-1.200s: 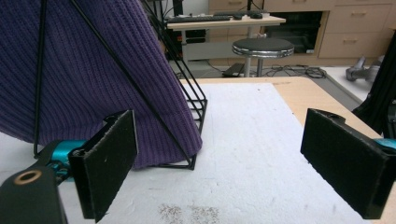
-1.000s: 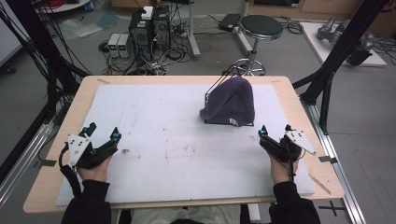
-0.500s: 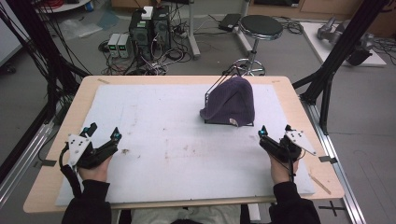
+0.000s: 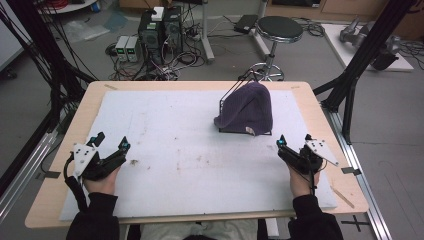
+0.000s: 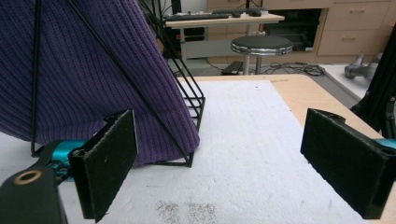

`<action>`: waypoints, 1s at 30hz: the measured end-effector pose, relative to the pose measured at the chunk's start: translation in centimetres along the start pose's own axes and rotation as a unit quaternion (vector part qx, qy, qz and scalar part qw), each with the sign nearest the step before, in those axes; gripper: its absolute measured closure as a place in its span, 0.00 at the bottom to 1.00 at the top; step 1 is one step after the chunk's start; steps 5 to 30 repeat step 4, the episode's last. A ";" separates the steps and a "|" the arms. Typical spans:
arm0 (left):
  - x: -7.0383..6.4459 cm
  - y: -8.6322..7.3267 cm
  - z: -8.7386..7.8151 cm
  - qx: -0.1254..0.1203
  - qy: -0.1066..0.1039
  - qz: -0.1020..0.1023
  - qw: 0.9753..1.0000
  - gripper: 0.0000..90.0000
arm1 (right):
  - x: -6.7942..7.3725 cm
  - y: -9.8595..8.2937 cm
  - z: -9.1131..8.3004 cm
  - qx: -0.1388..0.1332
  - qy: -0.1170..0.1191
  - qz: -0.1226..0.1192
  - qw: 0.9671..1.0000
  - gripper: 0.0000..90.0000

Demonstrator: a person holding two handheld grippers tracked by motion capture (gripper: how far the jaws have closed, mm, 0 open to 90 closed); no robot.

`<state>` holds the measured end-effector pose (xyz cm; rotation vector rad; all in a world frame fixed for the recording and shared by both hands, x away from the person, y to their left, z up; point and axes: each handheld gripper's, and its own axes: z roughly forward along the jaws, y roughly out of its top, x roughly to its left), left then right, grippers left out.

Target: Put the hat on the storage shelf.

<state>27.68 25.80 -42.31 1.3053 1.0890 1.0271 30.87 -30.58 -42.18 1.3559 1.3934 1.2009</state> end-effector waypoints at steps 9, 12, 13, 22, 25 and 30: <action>0.0 0.0 0.0 -0.003 0.001 -0.002 1.000 0.25 | 0.0 0.0 0.1 0.002 0.002 0.001 1.000 0.12; 0.0 0.0 0.0 -0.003 0.001 -0.002 1.000 0.25 | 0.0 0.0 0.1 0.002 0.002 0.001 1.000 0.12; 0.0 0.0 0.0 -0.003 0.001 -0.002 1.000 0.25 | 0.0 0.0 0.1 0.002 0.002 0.001 1.000 0.12; 0.0 0.0 0.0 -0.003 0.001 -0.002 1.000 0.25 | 0.0 0.0 0.1 0.002 0.002 0.001 1.000 0.12; 0.0 0.0 0.0 -0.003 0.001 -0.002 1.000 0.25 | 0.0 0.0 0.1 0.002 0.002 0.001 1.000 0.12; 0.0 0.0 0.0 -0.003 0.001 -0.002 1.000 0.25 | 0.0 0.0 0.1 0.002 0.002 0.001 1.000 0.12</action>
